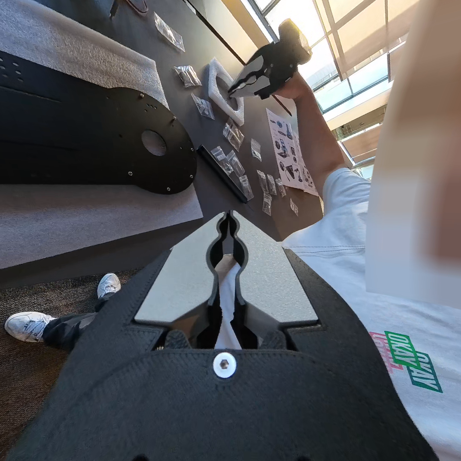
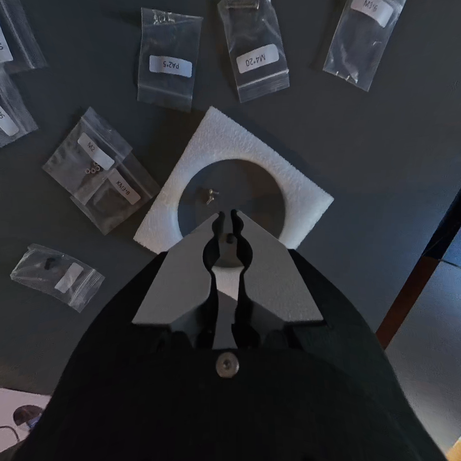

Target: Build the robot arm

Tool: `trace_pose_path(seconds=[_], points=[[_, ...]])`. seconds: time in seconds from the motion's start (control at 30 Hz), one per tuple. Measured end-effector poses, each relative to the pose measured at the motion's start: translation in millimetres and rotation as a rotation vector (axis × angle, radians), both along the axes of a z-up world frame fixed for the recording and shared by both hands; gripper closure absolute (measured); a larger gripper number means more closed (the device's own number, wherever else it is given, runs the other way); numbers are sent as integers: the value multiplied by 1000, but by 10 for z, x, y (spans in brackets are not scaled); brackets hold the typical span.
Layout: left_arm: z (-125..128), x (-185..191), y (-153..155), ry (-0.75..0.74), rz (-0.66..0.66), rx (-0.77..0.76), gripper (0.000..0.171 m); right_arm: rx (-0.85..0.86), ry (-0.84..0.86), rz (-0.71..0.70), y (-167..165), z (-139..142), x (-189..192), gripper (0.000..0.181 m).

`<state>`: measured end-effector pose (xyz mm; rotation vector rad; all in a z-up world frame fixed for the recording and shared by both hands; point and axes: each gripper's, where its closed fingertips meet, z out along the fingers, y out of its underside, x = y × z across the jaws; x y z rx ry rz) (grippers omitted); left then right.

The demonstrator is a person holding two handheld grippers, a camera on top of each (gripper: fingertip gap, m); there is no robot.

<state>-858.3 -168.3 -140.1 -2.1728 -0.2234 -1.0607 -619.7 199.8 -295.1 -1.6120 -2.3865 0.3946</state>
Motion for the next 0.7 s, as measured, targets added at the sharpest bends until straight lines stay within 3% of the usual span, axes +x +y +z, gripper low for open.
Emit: trace_pose_path(seconds=[0.23, 0.47, 0.7], points=[[-16, 35, 16, -29, -4, 3, 171, -103, 17, -125, -205, -7, 1, 173], [-44, 15, 59, -57, -3, 8, 171, -80, 61, -243, -153, -95, -29, 170], [-87, -51, 76, -64, 4, 8, 171, -77, 106, -261, -180, -103, -63, 178]])
